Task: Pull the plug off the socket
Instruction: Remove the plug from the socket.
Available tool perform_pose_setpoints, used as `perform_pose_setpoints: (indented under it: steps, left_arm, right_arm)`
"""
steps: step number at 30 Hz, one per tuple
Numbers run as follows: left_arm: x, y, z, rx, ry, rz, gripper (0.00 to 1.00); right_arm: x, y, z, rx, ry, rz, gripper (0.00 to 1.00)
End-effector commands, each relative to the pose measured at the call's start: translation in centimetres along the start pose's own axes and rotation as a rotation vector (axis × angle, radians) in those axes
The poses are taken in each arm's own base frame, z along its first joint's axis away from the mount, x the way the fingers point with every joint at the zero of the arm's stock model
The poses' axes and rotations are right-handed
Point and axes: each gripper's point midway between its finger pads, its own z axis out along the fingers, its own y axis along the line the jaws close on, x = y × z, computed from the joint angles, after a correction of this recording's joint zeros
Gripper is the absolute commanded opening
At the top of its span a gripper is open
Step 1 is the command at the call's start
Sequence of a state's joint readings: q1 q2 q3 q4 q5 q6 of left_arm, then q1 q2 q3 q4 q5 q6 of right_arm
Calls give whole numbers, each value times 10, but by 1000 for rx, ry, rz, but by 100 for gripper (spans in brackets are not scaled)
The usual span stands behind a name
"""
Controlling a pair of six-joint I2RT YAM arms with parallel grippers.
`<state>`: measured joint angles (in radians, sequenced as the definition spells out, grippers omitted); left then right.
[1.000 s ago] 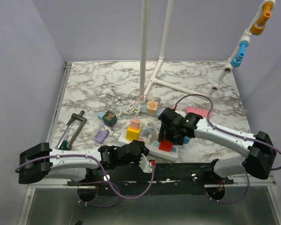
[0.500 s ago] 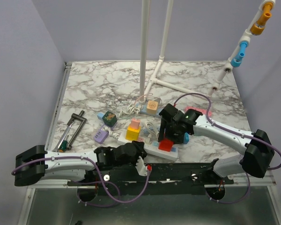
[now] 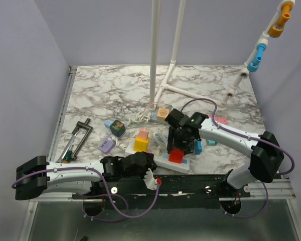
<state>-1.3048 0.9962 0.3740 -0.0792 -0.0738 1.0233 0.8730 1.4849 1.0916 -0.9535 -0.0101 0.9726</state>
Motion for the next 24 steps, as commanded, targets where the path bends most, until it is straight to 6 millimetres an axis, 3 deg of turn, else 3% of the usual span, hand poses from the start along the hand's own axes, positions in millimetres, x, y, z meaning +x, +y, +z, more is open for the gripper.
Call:
perform_pose_setpoints:
  steps: [1, 6, 11, 14, 20, 24]
  left_arm:
    - [-11, -38, 2, 180, -85, 94, 0]
    - [-9, -44, 3, 195, -89, 107, 0]
    - [-9, -43, 3, 180, -94, 152, 0]
    - [-10, -43, 4, 177, -106, 187, 0]
    - [-14, -47, 3, 209, -124, 195, 0]
    - [-15, -51, 4, 230, -130, 194, 0]
  right_arm:
    - [-41, 51, -42, -190, -158, -129, 3]
    - [-54, 33, -50, -201, -190, -93, 3]
    - [-21, 23, -31, -285, -102, -105, 3]
    - [-22, 34, -27, -285, -65, -142, 1]
    - [-58, 63, -35, -271, -136, -196, 1]
    - [-62, 73, -36, -253, -155, -212, 1]
